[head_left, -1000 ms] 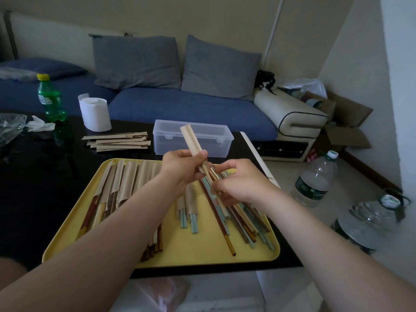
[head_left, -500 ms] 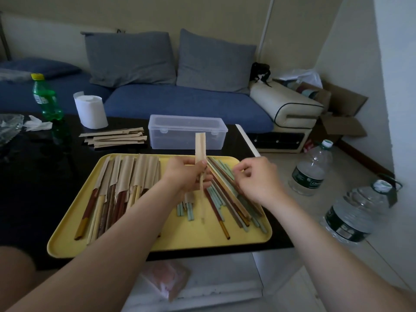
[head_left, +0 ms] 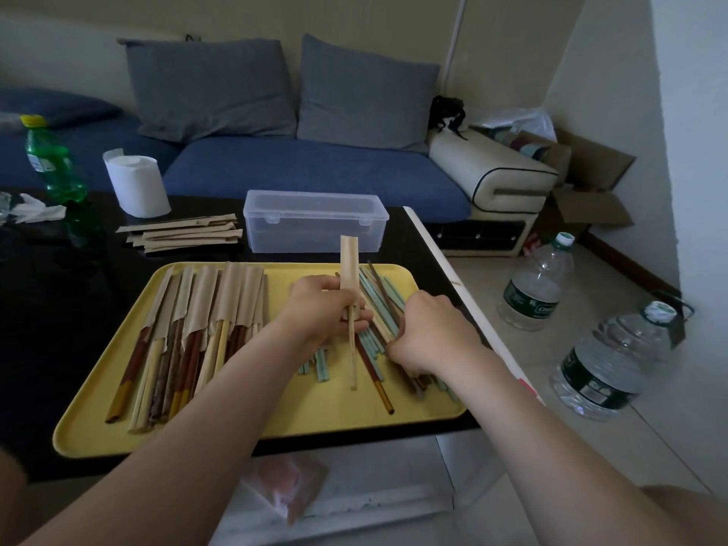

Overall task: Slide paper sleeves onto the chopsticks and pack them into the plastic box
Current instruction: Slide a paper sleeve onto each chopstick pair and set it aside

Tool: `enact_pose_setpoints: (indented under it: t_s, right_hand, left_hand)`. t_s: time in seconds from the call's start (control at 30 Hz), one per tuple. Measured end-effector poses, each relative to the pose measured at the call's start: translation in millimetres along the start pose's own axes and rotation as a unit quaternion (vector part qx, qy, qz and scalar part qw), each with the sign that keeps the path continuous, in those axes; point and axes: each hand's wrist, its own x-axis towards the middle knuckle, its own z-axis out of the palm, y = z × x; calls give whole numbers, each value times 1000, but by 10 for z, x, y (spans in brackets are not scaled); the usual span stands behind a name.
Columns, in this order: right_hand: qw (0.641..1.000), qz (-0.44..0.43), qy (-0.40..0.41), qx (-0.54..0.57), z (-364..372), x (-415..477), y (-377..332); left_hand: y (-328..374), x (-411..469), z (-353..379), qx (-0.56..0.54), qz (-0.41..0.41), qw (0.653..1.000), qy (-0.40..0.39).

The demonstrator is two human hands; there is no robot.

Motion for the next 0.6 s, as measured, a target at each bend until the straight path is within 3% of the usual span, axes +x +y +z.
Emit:
enact_pose_setpoints:
  t_s: [0.3,0.43,0.6]
  right_hand:
    - [997,18,-36,60,-7,21,-17]
    - [989,48,-28,139,-74,20,-18]
    - [968,8,-71,239,-145,-82,-97]
  left_hand:
    - [23,28,-55,-10,17,1000,17]
    - [71,43,-111,-24,24,999,21]
    - [112,60,-154,-76,25,996,34]
